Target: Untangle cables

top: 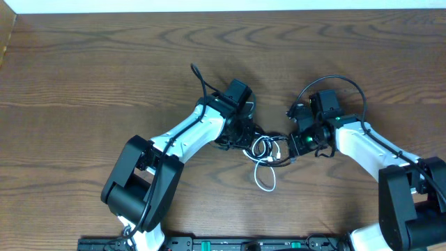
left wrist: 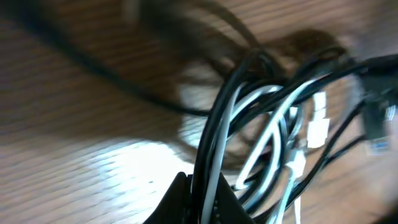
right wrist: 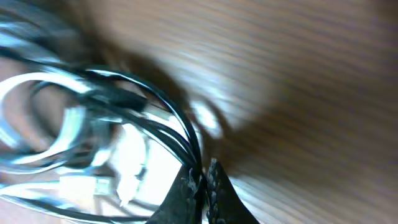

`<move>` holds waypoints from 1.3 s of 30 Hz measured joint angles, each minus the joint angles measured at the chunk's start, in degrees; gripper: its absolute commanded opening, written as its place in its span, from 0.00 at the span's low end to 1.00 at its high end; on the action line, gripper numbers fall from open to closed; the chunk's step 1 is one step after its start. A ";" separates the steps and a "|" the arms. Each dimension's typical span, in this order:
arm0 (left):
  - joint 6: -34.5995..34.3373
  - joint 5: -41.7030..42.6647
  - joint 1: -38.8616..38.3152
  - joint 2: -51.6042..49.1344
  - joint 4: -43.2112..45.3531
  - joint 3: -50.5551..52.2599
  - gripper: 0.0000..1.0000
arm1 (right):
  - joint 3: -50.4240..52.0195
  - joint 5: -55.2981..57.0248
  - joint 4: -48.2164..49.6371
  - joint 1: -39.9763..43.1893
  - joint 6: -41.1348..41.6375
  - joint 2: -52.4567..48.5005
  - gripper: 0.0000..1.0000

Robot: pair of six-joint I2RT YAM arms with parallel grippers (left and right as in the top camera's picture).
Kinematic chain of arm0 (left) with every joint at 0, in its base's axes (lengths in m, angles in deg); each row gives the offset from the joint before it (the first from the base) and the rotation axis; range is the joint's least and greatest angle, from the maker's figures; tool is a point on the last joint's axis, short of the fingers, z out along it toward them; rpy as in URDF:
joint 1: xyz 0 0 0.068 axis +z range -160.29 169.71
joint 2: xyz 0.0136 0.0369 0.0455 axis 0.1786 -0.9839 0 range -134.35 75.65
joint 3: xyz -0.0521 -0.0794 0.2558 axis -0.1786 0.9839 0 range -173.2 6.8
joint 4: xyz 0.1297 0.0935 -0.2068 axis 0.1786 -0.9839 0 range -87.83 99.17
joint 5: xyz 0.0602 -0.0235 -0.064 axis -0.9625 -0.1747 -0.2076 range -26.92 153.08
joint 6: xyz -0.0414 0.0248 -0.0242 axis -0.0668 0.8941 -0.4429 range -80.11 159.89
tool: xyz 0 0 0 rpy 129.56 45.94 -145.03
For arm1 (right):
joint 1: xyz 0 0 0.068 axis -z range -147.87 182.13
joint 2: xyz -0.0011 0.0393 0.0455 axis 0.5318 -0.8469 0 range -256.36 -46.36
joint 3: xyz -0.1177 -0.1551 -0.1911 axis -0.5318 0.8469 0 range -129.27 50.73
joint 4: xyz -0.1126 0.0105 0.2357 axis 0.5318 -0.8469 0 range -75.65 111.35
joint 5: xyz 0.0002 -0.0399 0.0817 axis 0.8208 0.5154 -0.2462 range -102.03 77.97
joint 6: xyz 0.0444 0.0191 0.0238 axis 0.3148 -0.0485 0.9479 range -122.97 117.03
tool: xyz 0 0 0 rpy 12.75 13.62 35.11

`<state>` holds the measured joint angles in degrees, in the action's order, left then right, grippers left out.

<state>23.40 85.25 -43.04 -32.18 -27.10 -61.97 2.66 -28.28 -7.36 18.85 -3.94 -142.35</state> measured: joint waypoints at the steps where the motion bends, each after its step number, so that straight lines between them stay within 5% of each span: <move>1: 0.00 -0.72 -0.02 0.00 -0.44 0.00 0.08 | 0.00 1.79 -0.26 -0.02 2.21 0.00 0.01; 12: -0.02 -3.10 -0.48 0.00 -1.42 0.00 0.08 | -1.01 10.43 -3.30 -0.04 17.31 0.04 0.11; 19: -0.02 -3.13 -0.55 0.00 -1.55 0.00 0.08 | -1.46 14.53 -5.92 -0.07 20.50 0.15 0.26; 31: -0.02 -2.01 -1.20 0.00 -1.73 -0.59 0.07 | -2.08 22.73 -11.61 0.20 27.36 0.55 0.38; 35: -0.02 -1.53 -1.25 0.00 -1.62 -0.61 0.08 | -2.12 23.87 -12.17 2.16 29.31 0.63 0.65; 39: -0.04 -1.75 -1.22 0.00 -1.55 -0.70 0.07 | -1.73 21.22 -6.91 5.01 26.49 0.72 0.69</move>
<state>23.36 83.50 -44.27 -32.18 -28.65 -62.67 0.93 -7.06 -14.26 23.85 22.55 -141.63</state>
